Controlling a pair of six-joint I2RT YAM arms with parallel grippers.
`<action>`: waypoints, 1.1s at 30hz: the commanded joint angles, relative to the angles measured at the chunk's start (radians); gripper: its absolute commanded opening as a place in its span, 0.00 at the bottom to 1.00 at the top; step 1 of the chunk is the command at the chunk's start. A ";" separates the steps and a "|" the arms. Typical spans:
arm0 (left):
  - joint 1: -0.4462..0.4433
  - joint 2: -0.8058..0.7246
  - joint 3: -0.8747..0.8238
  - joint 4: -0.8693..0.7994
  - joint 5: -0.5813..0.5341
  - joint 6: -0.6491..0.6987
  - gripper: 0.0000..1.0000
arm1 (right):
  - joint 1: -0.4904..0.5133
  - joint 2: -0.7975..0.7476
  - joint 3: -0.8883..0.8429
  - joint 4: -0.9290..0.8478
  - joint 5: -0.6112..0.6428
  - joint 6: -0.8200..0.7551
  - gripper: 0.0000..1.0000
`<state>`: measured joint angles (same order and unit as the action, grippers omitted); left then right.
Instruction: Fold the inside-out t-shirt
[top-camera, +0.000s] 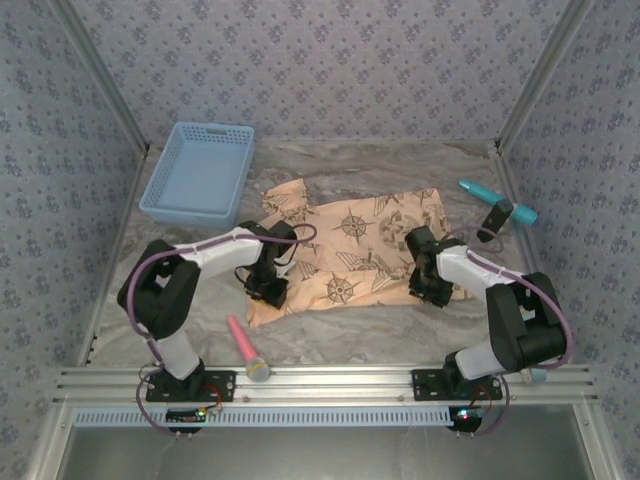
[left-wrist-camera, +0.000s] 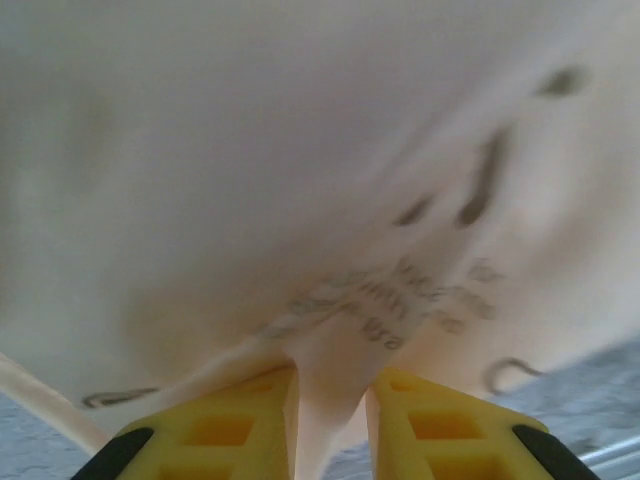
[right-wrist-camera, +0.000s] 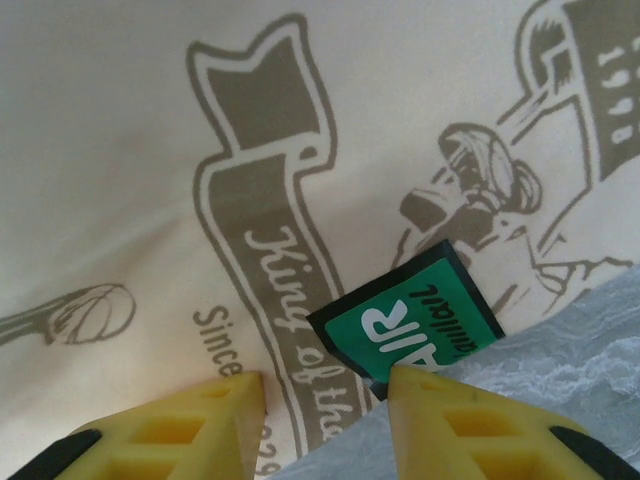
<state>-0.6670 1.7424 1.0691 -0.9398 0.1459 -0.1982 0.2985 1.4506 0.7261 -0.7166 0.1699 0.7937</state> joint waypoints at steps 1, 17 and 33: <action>-0.018 0.052 0.090 -0.101 -0.123 0.073 0.25 | -0.020 0.023 -0.025 0.033 0.021 -0.022 0.40; 0.021 0.064 0.020 -0.097 -0.500 0.450 0.22 | -0.015 -0.088 -0.097 -0.027 0.023 -0.045 0.38; 0.028 -0.435 -0.005 0.082 -0.171 0.070 0.46 | 0.020 -0.282 0.031 -0.036 -0.026 -0.191 0.47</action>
<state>-0.6357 1.3529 1.0874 -0.9386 -0.2249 0.0681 0.3378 1.1648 0.7223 -0.7586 0.1528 0.6571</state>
